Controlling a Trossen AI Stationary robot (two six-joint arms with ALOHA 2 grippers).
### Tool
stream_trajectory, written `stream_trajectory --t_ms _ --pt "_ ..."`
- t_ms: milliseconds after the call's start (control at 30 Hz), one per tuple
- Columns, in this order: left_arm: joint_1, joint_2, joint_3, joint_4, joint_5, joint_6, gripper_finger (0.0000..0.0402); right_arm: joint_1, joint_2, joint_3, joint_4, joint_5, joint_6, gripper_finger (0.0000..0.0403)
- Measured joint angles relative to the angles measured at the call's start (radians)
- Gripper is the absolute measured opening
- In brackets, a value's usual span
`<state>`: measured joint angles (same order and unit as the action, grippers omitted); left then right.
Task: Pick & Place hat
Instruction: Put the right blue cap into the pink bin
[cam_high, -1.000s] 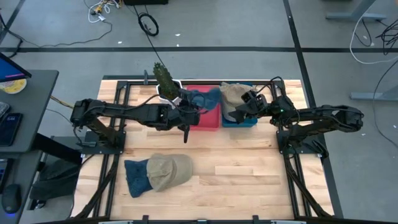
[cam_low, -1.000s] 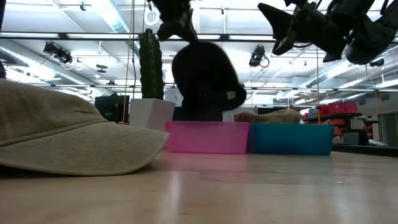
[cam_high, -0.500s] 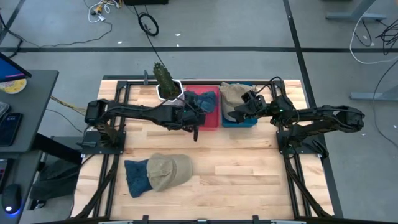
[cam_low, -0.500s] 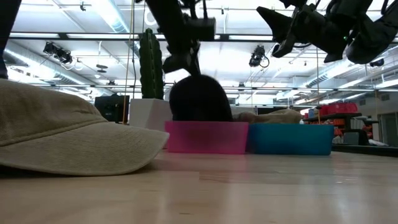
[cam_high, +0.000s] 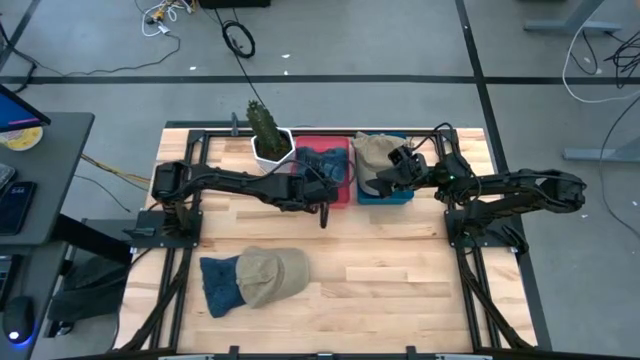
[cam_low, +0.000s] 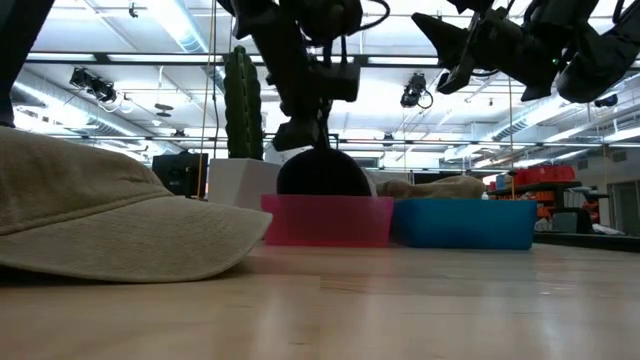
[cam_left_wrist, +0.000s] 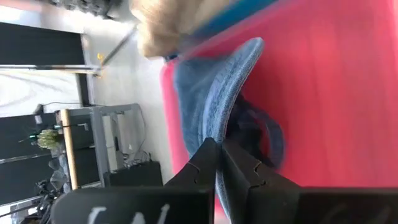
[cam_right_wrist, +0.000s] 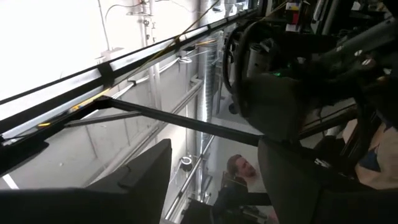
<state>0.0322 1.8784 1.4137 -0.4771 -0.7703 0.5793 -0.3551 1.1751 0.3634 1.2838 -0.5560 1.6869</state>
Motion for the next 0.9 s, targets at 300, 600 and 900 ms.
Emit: stream_trajectory --t_ms 300,600,900 --pt "0.031 0.052 0.001 0.050 -0.015 -0.057 0.0008 0.000 0.000 0.001 -0.030 0.005 -0.021 0.0239" --pt "0.063 0.087 0.001 0.041 0.076 -0.182 0.0018 0.027 0.001 0.001 -0.054 0.010 -0.034 0.0239" --pt "0.089 0.087 0.001 0.035 0.347 -0.336 0.0066 0.052 0.001 0.001 -0.060 0.025 -0.051 0.0239"
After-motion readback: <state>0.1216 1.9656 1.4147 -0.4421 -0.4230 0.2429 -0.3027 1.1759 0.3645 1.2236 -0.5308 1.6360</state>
